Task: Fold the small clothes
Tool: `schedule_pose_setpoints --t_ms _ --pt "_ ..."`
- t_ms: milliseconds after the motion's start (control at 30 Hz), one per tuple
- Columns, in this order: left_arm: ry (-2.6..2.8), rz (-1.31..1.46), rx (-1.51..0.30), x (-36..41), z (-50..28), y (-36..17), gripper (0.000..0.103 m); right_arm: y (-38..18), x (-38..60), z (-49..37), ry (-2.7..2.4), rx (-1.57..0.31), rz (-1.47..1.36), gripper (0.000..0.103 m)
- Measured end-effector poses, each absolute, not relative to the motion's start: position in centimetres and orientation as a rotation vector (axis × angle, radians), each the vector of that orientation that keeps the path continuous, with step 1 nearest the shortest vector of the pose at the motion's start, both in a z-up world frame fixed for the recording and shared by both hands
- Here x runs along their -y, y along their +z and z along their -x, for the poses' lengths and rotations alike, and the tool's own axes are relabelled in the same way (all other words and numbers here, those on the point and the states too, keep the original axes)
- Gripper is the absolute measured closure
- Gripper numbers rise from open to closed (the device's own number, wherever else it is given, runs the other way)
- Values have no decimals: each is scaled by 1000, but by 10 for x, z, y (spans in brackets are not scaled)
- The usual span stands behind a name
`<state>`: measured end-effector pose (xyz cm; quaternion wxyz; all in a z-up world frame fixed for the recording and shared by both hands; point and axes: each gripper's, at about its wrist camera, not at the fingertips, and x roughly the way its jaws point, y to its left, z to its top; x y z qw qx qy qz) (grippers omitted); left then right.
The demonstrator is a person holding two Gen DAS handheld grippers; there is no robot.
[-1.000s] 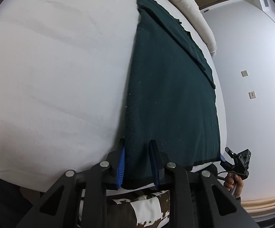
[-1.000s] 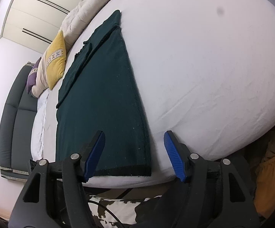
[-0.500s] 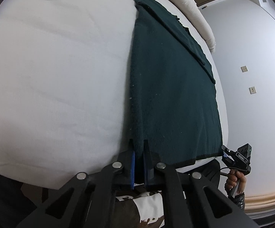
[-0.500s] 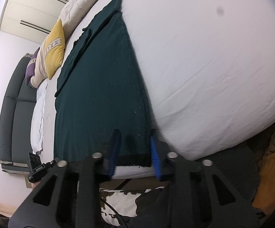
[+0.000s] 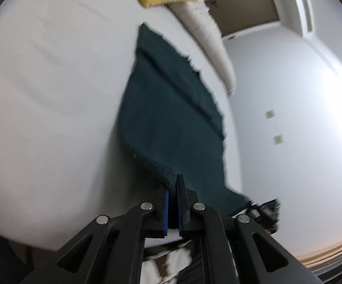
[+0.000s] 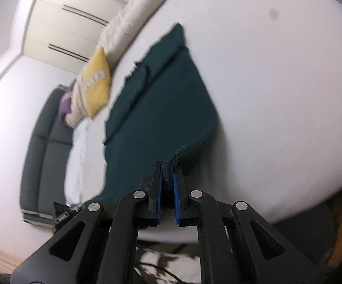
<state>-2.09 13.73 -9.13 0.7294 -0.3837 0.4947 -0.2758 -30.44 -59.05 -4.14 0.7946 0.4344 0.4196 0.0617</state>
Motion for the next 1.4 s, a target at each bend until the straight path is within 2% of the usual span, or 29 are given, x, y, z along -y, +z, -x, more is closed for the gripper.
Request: schedule_pose_setpoints --t_ms 300,633,1100,1400 --pt "-624 972 -979 -138 -38 -67 97 2 595 223 157 -791 -941 96" --pt "-610 979 -923 -130 -110 -52 97 18 607 132 107 -745 -919 96" --pt "-537 966 -917 -105 -246 -67 97 -5 637 -7 -36 -735 -867 96" --pt "-458 940 -963 -90 -318 -107 97 -48 650 -95 -118 -782 -834 96"
